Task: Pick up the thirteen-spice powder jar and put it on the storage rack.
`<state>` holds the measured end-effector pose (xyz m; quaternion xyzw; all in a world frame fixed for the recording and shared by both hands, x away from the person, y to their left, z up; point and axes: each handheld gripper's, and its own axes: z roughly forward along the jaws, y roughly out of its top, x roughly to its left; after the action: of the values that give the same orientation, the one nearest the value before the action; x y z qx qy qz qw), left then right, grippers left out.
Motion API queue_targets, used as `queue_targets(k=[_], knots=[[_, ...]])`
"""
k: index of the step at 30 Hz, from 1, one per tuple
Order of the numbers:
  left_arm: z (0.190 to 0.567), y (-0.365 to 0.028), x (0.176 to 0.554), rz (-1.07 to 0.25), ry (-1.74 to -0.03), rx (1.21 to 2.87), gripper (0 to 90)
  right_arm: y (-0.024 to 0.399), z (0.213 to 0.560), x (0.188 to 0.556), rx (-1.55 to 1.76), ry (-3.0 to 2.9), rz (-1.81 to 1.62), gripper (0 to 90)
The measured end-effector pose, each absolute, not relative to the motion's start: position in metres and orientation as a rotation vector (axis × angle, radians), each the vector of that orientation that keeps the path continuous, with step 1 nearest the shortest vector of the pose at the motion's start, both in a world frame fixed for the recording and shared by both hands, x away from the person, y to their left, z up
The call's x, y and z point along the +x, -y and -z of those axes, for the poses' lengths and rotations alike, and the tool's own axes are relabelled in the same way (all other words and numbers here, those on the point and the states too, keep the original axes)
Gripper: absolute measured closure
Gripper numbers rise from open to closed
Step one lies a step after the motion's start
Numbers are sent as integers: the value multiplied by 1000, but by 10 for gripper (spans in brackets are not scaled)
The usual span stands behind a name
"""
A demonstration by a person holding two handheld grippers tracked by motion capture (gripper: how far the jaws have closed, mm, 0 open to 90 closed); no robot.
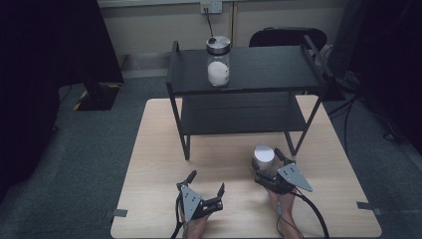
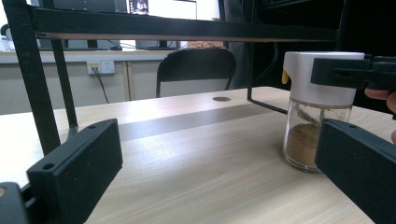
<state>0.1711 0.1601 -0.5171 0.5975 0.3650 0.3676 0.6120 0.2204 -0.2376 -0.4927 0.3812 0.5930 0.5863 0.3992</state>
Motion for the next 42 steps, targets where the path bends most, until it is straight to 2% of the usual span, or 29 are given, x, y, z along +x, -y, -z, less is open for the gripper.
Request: queue_targets(k=[17, 42], knots=[[517, -160, 171, -848, -842, 1379, 3, 242, 497, 226, 954, -1546, -1486, 296], [517, -160, 171, -846, -841, 1379, 3, 250, 486, 224, 958, -1563, -1501, 303]])
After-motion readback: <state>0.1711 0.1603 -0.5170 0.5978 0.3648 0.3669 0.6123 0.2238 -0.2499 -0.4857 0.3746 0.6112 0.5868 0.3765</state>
